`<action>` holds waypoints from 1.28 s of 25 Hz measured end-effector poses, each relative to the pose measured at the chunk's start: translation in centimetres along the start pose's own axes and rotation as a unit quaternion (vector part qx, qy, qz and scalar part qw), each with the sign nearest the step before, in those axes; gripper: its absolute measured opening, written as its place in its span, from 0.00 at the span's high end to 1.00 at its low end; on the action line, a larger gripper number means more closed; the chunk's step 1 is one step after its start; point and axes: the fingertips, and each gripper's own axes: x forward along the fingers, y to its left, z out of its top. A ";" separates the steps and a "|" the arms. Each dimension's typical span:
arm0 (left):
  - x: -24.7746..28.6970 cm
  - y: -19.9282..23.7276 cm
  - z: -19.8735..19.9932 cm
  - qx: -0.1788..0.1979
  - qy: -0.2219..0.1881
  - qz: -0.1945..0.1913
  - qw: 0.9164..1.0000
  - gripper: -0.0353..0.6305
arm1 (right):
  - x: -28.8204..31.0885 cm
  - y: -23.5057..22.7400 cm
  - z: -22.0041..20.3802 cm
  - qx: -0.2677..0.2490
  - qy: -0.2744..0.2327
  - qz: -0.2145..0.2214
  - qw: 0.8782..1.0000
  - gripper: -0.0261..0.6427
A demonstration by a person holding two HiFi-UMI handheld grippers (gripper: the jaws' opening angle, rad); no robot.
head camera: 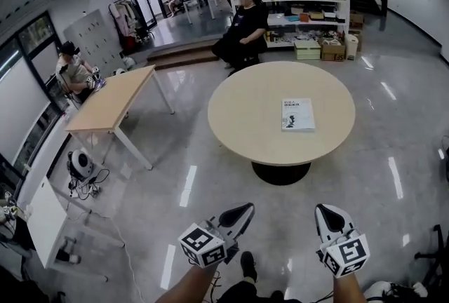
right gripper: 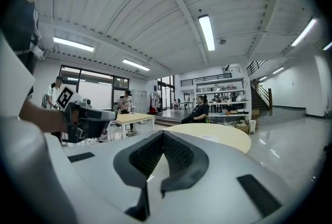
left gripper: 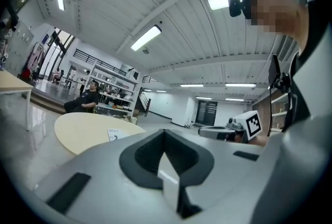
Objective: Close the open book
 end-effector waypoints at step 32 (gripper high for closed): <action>-30.4 -20.2 -4.0 0.027 0.006 -0.041 0.999 0.96 | -26.0 25.9 0.5 0.036 -0.033 -0.043 0.998 0.96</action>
